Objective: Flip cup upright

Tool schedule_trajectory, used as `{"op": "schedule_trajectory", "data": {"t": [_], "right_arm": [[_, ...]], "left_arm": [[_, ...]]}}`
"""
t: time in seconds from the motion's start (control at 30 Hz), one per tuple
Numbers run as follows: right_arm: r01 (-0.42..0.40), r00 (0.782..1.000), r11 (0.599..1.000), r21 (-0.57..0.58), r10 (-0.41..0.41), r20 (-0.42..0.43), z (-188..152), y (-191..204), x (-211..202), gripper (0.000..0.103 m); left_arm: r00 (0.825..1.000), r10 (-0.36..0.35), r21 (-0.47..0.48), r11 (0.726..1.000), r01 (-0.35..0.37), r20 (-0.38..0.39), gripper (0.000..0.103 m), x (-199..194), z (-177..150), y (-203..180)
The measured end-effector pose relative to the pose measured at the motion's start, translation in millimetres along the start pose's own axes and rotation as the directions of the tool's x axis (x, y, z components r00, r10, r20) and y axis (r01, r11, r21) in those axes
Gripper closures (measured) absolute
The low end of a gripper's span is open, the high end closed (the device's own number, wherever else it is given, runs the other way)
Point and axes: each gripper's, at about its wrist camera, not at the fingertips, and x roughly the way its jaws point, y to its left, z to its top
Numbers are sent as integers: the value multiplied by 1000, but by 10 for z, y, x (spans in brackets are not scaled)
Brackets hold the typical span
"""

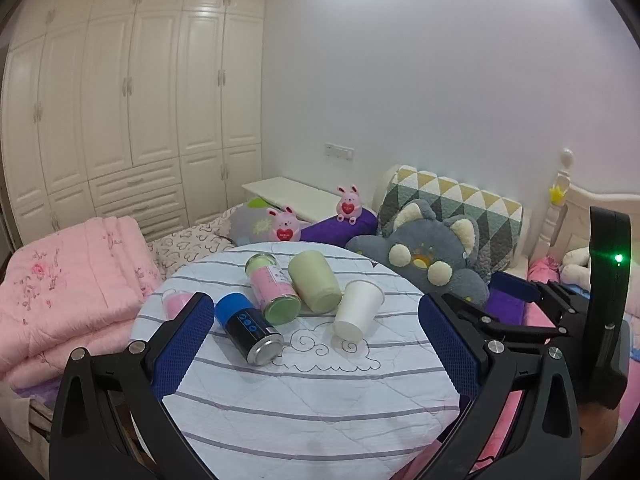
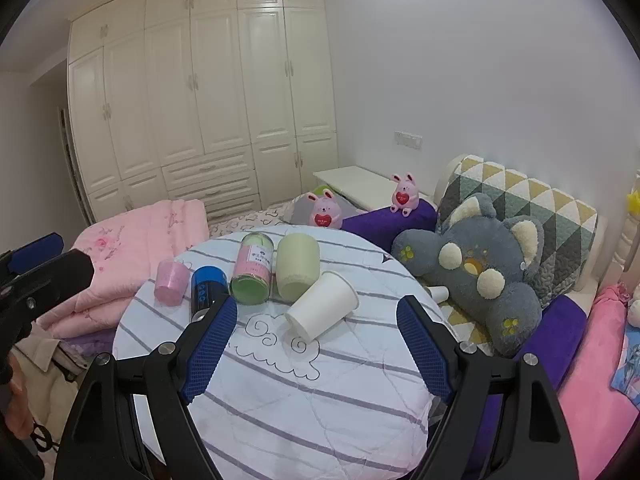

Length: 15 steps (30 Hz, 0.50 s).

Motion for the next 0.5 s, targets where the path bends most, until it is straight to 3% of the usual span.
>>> {"op": "schedule_trajectory", "data": {"t": [0.5], "right_arm": [[7,1000,1000,14,-6,-4,60,-77,-13,20]], "left_arm": [[1000,-16,-3,1000,16,4,0,61,3,-20]]}}
